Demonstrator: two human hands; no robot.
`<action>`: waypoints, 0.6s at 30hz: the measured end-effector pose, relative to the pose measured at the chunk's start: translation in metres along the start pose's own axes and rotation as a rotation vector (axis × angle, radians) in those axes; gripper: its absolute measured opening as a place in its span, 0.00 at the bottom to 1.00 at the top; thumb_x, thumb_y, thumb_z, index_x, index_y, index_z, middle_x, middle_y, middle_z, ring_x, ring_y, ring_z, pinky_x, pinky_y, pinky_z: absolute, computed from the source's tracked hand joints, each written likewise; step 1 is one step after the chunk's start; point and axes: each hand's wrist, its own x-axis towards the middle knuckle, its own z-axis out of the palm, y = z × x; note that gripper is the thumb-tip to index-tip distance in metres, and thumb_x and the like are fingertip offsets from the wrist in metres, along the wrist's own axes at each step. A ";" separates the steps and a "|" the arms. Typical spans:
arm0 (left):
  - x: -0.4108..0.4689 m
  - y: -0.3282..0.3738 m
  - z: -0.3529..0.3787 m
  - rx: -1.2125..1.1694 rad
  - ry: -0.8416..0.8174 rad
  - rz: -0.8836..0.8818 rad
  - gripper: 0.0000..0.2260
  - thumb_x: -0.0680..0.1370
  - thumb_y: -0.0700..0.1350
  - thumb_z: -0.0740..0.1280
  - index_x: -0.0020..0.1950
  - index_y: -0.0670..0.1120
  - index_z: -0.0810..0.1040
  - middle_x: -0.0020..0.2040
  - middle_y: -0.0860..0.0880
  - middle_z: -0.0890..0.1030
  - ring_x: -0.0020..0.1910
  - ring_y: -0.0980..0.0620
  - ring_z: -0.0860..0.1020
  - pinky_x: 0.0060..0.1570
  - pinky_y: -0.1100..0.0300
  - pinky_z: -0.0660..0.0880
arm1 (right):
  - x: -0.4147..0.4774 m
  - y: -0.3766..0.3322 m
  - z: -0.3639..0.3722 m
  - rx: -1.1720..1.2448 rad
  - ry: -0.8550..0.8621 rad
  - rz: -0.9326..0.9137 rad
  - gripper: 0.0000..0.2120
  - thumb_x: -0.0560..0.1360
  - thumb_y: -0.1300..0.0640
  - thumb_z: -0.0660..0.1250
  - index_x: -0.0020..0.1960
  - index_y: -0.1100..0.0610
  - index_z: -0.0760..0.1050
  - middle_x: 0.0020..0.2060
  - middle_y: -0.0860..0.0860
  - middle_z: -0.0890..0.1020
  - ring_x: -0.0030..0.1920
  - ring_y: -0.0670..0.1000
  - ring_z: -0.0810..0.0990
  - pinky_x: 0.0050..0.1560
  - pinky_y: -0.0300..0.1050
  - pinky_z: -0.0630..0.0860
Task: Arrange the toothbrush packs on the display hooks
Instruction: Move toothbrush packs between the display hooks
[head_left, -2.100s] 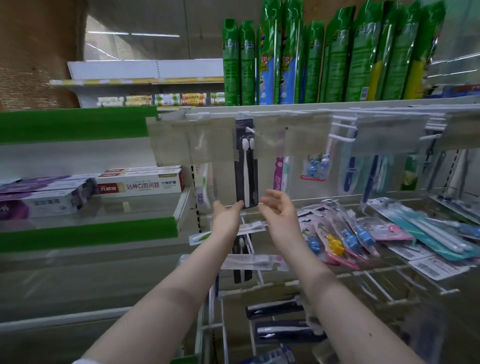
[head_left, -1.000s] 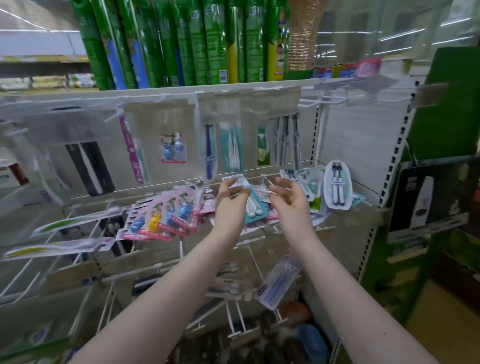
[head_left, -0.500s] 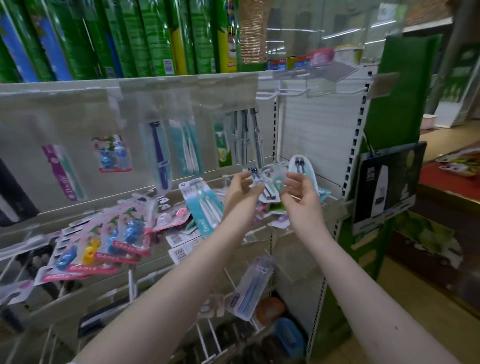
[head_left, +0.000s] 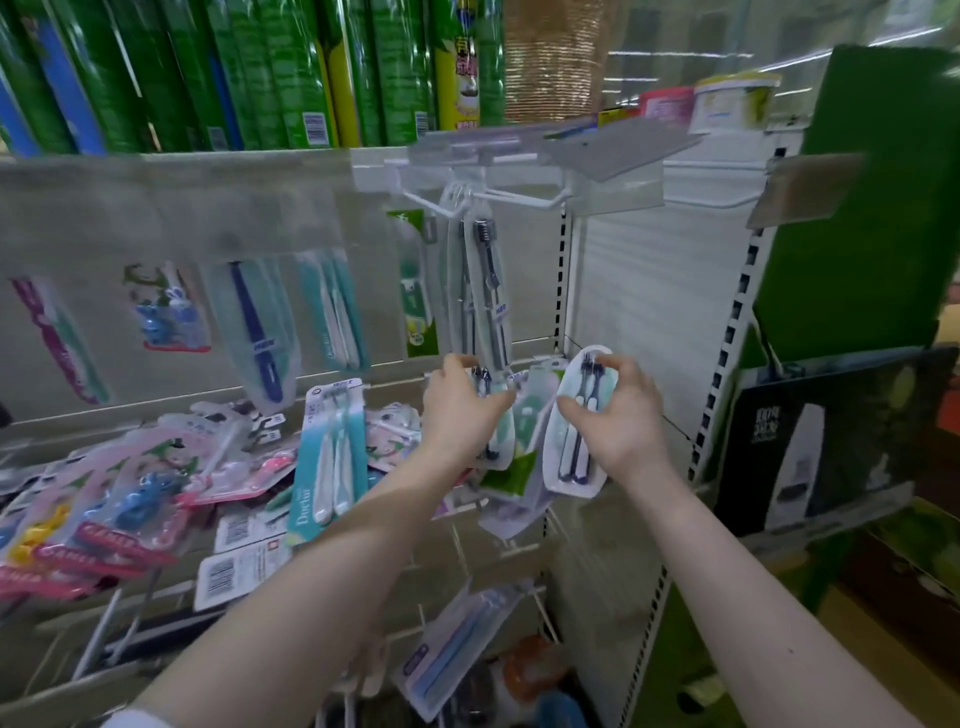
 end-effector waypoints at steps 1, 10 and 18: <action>0.005 0.001 0.006 0.079 0.004 -0.030 0.26 0.73 0.50 0.70 0.67 0.46 0.65 0.65 0.43 0.69 0.63 0.43 0.70 0.62 0.49 0.70 | 0.006 0.006 0.001 -0.068 -0.036 0.020 0.31 0.69 0.50 0.72 0.67 0.56 0.65 0.61 0.56 0.70 0.64 0.57 0.66 0.62 0.47 0.63; 0.020 0.005 0.025 0.475 -0.088 -0.221 0.36 0.71 0.56 0.71 0.70 0.42 0.58 0.67 0.38 0.65 0.64 0.37 0.68 0.62 0.46 0.70 | 0.035 0.027 0.010 -0.243 -0.273 0.110 0.42 0.66 0.39 0.71 0.73 0.50 0.57 0.68 0.59 0.64 0.69 0.60 0.62 0.70 0.55 0.58; 0.019 0.010 0.027 0.526 -0.051 -0.278 0.32 0.74 0.51 0.68 0.70 0.37 0.57 0.66 0.35 0.67 0.65 0.36 0.67 0.63 0.47 0.68 | 0.033 0.031 0.011 -0.089 -0.234 0.083 0.35 0.67 0.44 0.73 0.69 0.53 0.65 0.68 0.58 0.63 0.68 0.59 0.63 0.69 0.54 0.61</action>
